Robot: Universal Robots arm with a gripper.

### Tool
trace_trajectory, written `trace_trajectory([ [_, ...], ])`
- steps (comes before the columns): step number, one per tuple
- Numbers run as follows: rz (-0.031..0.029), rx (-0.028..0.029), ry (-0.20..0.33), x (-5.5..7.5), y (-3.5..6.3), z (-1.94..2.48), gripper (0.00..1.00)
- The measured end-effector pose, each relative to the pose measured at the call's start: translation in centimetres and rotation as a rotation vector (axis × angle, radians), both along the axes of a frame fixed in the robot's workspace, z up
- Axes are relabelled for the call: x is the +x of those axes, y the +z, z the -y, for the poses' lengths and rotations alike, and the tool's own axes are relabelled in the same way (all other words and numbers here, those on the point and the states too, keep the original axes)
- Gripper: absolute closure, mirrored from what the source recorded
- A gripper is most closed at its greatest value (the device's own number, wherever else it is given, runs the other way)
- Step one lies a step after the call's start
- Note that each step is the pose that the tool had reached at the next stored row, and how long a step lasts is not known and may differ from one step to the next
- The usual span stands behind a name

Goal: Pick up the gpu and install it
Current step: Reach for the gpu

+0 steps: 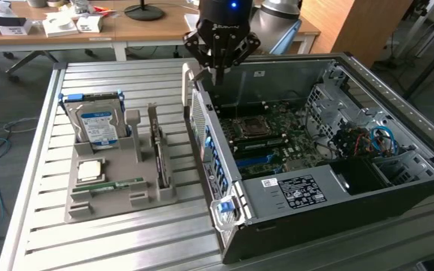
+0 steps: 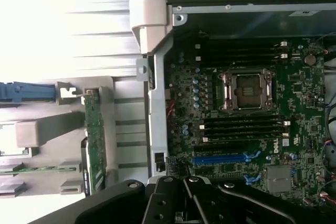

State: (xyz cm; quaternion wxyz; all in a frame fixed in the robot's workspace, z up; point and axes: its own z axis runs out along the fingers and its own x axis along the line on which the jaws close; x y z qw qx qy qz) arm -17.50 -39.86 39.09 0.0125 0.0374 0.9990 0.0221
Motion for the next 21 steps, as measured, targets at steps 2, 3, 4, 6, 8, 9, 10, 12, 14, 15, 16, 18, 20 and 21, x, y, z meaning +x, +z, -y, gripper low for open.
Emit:
trace_trajectory([
  [2,0.0000,0.0000,0.000,-0.5,-0.02,-0.01,0.89],
  [3,0.0000,0.0001,0.000,-0.7,-0.04,-0.01,0.89],
  [4,0.0000,0.0000,0.000,-0.9,-0.05,-0.01,0.89],
  [6,0.0001,0.0001,0.000,-1.3,-0.08,-0.01,0.89],
  [8,0.0001,0.0001,0.000,-1.8,-0.11,-0.02,0.89],
  [9,0.0000,0.0000,0.000,-2.0,-0.12,-0.03,0.89],
  [10,0.0000,0.0000,0.000,-2.2,-0.13,-0.03,0.89],
  [12,0.0000,0.0000,0.000,-2.6,-0.15,-0.04,0.89],
  [14,0.0000,0.0000,0.000,-3.0,-0.18,-0.04,0.89],
  [15,0.0001,0.0001,0.000,-3.2,-0.19,-0.05,0.89],
  [16,0.0000,0.0000,0.000,-3.4,-0.20,-0.05,0.89],
  [18,0.0000,0.0001,0.000,-3.9,-0.23,-0.06,0.89],
  [20,0.0001,0.0001,0.000,-4.3,-0.25,-0.08,0.89],
  [21,0.0000,0.0000,0.000,-4.6,-0.26,-0.09,0.89],
])
